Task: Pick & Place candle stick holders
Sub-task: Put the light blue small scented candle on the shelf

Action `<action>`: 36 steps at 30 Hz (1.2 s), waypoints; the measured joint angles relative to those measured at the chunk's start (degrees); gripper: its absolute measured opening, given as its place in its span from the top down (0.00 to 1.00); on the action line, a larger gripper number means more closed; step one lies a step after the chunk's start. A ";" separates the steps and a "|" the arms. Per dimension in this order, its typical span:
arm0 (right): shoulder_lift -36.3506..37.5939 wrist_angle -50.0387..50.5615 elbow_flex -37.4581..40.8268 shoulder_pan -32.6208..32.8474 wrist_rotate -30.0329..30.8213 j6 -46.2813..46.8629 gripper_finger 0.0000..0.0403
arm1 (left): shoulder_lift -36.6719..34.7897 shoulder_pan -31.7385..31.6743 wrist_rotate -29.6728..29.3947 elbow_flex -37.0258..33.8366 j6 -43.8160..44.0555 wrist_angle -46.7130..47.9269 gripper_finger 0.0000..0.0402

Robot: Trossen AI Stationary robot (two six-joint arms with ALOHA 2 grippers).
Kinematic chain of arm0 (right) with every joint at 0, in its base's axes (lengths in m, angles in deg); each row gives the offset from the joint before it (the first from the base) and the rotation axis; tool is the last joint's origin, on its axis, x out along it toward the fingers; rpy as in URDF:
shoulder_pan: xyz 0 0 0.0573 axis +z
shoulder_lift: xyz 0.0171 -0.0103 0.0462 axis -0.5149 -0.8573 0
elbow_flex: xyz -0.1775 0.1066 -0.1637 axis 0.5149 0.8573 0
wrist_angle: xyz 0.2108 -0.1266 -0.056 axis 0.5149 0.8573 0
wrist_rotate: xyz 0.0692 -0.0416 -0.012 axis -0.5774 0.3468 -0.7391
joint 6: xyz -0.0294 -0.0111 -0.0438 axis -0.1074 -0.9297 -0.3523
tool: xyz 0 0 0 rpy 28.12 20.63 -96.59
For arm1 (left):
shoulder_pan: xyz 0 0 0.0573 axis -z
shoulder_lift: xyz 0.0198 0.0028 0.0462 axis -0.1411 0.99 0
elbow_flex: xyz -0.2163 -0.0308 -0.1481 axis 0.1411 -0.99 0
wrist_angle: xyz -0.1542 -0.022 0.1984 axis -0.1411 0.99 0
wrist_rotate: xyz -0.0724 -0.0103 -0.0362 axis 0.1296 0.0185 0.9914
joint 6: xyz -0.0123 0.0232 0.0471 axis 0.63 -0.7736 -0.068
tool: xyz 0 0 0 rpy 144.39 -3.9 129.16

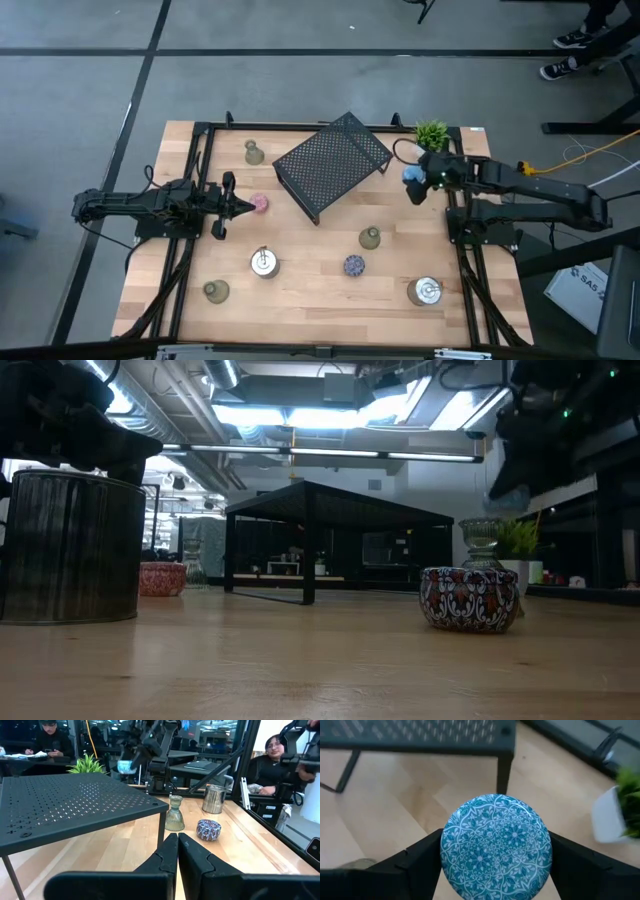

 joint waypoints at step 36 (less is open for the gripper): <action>-23.29 7.42 -31.97 -0.02 -2.64 -3.67 0.23 | 0.00 0.00 0.00 0.00 0.01 0.00 0.98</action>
